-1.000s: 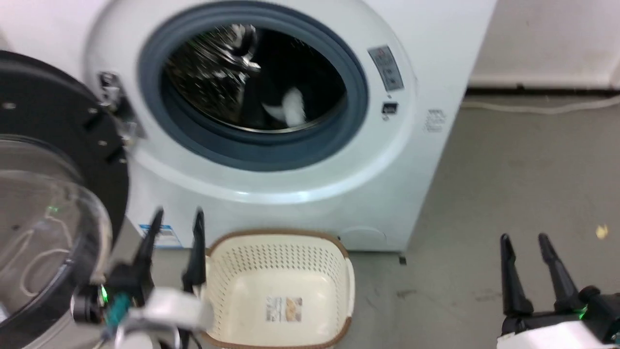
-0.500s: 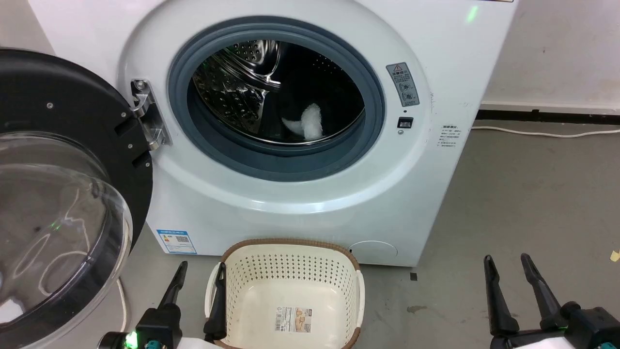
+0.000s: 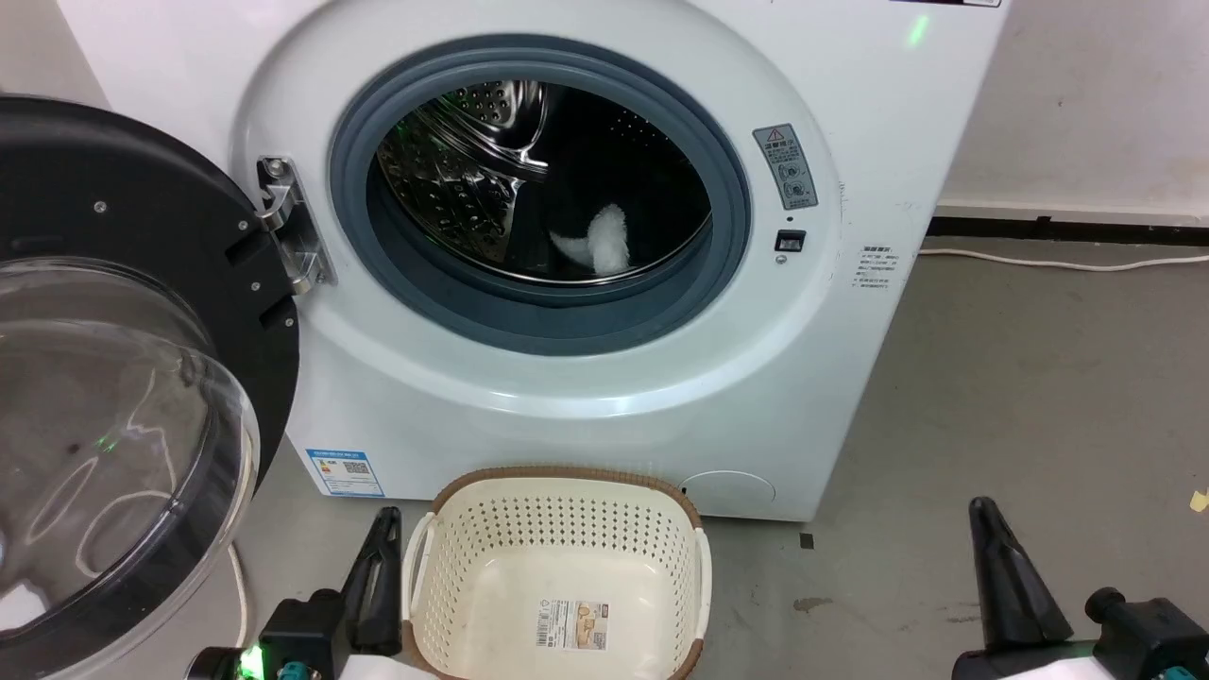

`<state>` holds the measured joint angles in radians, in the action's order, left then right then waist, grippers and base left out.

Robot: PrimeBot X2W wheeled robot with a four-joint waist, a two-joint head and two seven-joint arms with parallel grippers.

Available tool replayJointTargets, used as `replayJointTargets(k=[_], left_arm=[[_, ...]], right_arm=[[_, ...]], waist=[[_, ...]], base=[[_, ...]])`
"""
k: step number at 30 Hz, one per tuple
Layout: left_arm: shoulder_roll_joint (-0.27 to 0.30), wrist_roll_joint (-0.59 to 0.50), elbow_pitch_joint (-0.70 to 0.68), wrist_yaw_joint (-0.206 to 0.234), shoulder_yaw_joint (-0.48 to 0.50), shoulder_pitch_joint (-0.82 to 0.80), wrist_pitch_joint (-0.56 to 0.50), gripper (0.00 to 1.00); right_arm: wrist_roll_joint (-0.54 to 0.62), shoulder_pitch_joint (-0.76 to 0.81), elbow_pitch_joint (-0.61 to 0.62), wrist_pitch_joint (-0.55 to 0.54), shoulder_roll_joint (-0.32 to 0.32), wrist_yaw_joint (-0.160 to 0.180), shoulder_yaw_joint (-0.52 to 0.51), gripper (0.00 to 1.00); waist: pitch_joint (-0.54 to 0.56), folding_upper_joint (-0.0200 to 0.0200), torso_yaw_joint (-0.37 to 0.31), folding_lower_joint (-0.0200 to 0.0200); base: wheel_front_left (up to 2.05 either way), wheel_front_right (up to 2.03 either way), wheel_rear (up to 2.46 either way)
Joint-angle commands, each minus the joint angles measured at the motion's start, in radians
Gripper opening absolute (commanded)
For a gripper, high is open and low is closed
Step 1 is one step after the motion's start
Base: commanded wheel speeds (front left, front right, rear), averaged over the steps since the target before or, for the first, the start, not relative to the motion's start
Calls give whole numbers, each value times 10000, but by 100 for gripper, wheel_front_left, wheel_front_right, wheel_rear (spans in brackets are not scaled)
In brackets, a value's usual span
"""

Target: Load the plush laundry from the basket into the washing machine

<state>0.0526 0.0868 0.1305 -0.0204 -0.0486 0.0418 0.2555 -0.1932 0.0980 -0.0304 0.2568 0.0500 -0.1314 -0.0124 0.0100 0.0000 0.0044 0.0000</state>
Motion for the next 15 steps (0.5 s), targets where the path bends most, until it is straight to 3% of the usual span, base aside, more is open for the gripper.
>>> replayJointTargets(k=[1,15], left_arm=[[0,-12,-19,3,14,-6,-34,0],[-3,-109,-164,26,68,-53,-320,0]], right_arm=[[28,-14,4,-37,0,0,4,0],[243,-124,38,-324,0,1,17,0]], waist=[[-1,0,-1,1],[-13,0,-6,1]], base=[[0,0,0],[0,0,0]])
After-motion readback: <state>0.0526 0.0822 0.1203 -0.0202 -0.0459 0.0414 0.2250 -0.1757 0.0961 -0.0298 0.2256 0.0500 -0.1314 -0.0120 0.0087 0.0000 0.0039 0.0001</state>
